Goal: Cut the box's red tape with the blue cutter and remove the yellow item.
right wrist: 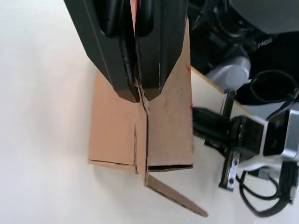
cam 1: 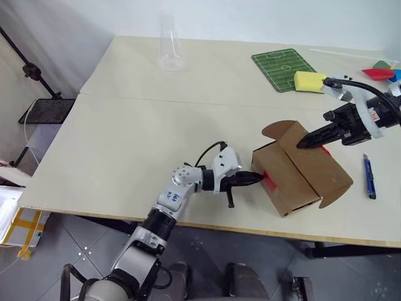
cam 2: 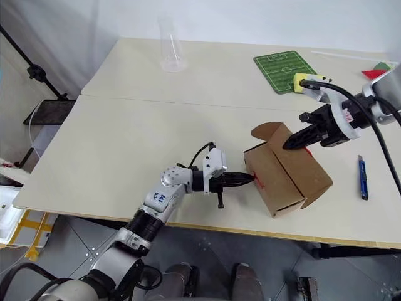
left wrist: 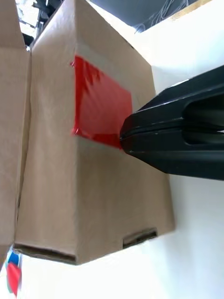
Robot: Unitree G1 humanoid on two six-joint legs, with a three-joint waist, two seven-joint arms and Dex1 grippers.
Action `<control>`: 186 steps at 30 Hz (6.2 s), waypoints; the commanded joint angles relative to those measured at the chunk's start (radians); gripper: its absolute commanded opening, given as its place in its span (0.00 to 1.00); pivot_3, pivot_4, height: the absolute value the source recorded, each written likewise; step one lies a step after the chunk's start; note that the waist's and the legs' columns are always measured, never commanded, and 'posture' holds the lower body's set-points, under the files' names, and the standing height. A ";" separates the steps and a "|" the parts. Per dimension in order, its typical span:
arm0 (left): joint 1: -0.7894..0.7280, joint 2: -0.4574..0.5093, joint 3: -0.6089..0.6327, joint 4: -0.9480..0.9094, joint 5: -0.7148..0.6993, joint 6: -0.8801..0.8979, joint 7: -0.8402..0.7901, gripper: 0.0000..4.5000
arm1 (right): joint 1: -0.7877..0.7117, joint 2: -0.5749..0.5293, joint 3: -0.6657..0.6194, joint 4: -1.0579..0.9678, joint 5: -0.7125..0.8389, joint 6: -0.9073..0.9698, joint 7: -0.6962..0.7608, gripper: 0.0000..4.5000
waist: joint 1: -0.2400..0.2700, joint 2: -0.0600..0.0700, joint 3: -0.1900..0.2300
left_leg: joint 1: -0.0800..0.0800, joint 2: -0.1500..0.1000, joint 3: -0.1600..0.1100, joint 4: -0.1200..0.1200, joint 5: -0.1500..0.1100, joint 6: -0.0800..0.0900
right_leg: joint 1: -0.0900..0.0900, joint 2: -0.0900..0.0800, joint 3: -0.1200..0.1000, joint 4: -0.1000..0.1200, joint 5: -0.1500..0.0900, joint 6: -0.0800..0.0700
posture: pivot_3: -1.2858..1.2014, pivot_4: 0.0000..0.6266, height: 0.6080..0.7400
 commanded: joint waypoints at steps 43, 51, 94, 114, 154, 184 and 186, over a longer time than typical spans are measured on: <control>-0.150 0.234 -0.182 -0.183 0.050 0.339 -0.144 0.00 | 0.427 -0.076 -0.517 -0.200 -0.155 0.003 -0.058 0.03 | -0.024 0.001 -0.001 | 0.003 -0.003 0.001 0.005 0.001 0.002 | 0.001 0.000 0.000 0.014 0.000 0.000 | 0.52 0.24 1.00; -0.086 0.278 -0.124 -0.307 -0.006 0.386 -0.149 0.00 | 0.394 -0.118 -0.467 -0.249 -0.085 0.003 -0.030 0.03 | -0.023 0.001 -0.001 | 0.004 -0.003 0.001 0.013 0.001 0.002 | 0.004 -0.001 0.002 0.013 0.000 0.000 | 0.52 0.24 1.00; -0.104 0.420 -0.035 -0.376 -0.051 0.495 -0.150 0.55 | 0.830 0.105 -1.017 -0.513 -0.058 -0.002 -0.405 0.28 | -0.025 0.001 -0.001 | 0.002 -0.002 0.001 0.015 0.001 0.002 | 0.002 0.001 0.002 0.022 0.000 0.000 | 0.52 0.24 1.00; 0.241 0.826 0.494 -0.096 -0.223 0.210 -0.354 1.00 | 1.516 0.057 -1.553 -0.624 -0.516 -1.127 0.612 0.99 | -0.050 0.001 -0.001 | 0.008 -0.001 0.008 0.014 -0.001 0.005 | 0.002 0.001 0.001 0.023 0.001 0.001 | 0.52 0.24 1.00; -0.709 0.135 -0.368 0.371 0.280 0.022 -0.473 0.42 | 2.450 0.822 -2.004 -1.365 -0.503 -1.368 0.321 1.00 | -0.023 -0.007 0.000 | 0.008 -0.008 0.004 0.013 0.001 0.011 | 0.005 0.006 0.024 0.021 0.006 0.007 | 0.52 0.24 1.00; -0.145 0.468 0.610 0.257 -0.202 0.155 0.320 0.00 | 1.759 0.638 -1.267 -1.027 -0.612 -1.433 0.167 1.00 | -0.020 -0.012 0.001 | 0.020 -0.009 0.004 0.002 0.004 0.006 | -0.001 0.006 0.024 0.032 0.008 0.005 | 0.52 0.24 1.00; -0.121 0.485 0.556 0.233 -0.126 0.189 0.374 0.15 | 1.731 0.647 -1.237 -0.991 -0.651 -1.456 0.171 1.00 | -0.005 -0.012 0.001 | 0.017 -0.013 -0.004 0.006 0.004 0.006 | 0.001 0.005 0.024 0.030 0.009 0.003 | 0.52 0.24 1.00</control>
